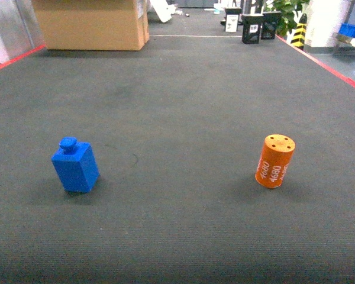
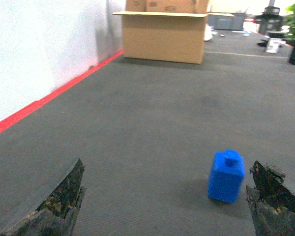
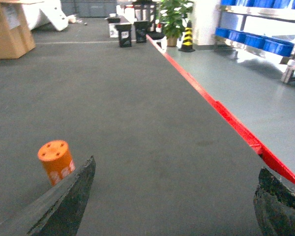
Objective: Sort blue parts and orange caps into right shelf containers
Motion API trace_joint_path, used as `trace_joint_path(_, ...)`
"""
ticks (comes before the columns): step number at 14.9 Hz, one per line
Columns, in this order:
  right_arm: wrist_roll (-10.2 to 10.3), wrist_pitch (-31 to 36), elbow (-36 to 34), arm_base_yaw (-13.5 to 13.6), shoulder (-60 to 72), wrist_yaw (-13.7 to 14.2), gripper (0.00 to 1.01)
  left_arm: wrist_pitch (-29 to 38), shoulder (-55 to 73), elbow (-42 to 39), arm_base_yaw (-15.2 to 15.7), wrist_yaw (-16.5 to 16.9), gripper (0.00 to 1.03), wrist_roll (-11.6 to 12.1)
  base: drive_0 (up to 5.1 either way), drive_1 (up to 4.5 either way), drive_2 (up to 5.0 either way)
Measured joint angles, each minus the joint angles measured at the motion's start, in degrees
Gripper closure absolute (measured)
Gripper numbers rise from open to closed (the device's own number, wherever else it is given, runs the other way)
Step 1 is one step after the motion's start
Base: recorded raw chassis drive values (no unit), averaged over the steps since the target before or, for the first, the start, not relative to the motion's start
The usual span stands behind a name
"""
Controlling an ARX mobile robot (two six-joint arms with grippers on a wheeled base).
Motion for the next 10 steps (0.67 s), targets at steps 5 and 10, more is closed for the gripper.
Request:
trace_joint_path(5,3.15,27.78,23.34,3.06,55.63,-5.35,0.03,29.57,53.66,22.14,-0.31,9.73,0.05,-1.95,0.0,0.0,0.0)
trace_joint_path(10,4.48,27.32,27.76,3.76,64.72,-6.73,0.03,29.57,63.36,26.75,-0.87,11.54,0.05,-3.21,0.0,0.0,0.0)
